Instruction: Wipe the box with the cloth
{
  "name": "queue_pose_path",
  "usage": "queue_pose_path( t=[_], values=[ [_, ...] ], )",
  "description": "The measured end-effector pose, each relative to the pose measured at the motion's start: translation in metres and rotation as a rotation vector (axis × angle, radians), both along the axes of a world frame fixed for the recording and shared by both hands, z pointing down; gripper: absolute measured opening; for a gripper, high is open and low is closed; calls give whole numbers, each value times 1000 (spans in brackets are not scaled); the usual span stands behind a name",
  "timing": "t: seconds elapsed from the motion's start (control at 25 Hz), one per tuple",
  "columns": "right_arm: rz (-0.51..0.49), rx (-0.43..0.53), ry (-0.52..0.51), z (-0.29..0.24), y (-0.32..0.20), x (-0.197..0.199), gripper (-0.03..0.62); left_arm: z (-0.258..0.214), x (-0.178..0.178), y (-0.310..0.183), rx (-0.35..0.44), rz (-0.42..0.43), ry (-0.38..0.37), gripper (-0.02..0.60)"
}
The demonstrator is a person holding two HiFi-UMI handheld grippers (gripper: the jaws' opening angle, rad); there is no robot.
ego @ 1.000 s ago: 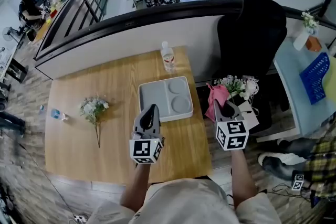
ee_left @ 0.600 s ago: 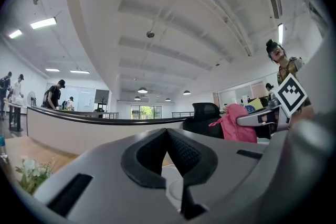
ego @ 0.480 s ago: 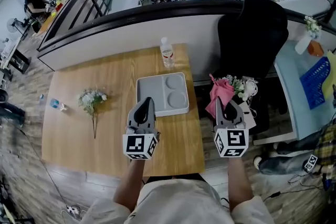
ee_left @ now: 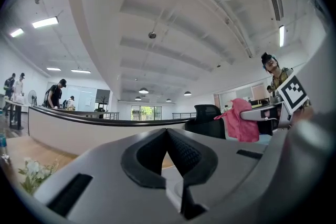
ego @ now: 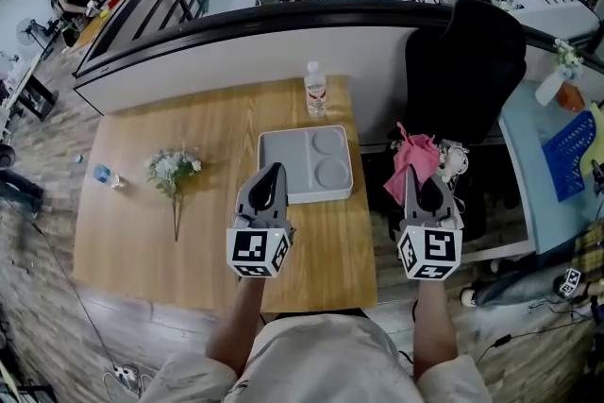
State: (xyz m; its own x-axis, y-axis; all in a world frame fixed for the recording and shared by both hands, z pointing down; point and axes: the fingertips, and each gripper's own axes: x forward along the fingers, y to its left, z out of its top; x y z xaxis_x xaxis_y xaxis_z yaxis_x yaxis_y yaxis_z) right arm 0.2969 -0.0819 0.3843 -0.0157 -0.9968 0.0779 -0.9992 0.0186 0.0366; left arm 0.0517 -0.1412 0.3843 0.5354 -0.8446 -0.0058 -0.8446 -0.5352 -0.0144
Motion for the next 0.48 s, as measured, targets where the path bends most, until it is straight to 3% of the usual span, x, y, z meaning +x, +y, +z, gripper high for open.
queue_pose_path(
  t=[0.48],
  values=[
    [18,62,12,-15,1,-21,61,-8,-39,-3,12,-19,-7,14]
  ],
)
